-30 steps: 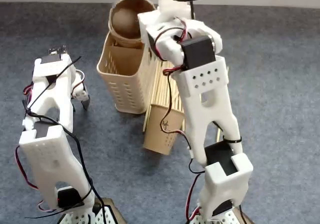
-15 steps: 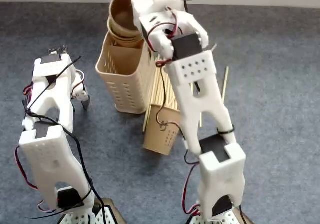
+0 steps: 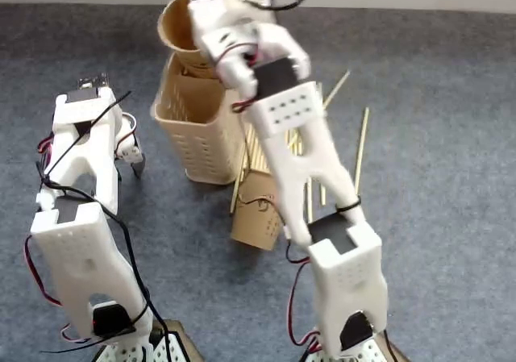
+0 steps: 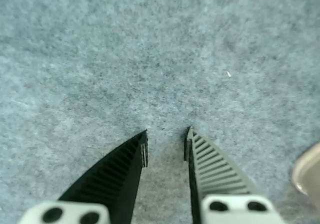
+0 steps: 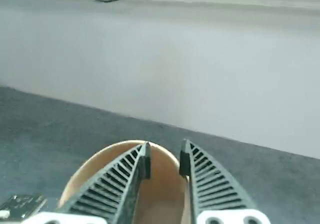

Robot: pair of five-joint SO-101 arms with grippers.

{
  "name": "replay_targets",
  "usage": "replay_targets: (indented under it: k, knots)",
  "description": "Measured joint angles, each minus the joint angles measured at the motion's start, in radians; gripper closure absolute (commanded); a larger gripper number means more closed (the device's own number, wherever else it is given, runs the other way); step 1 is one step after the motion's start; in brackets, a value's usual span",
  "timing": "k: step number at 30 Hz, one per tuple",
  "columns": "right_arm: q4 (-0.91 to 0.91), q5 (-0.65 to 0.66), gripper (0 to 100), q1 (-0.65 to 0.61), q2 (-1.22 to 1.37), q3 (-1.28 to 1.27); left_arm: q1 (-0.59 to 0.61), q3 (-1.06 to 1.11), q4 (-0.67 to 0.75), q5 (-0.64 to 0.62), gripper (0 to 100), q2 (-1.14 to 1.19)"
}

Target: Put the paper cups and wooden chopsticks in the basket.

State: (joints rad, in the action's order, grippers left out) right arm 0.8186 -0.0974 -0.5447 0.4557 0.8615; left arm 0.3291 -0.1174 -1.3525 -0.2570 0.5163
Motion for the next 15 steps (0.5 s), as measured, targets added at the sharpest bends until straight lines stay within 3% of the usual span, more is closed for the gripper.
replay_targets:
  k: [8,15]
  knots:
    - [0.032,-0.002,88.6,-0.029,0.021,0.037,0.000,0.000,0.000,0.000,86,0.000]
    - [0.460,-0.002,88.6,0.091,-0.011,0.203,0.000,0.000,0.000,0.000,86,0.000]
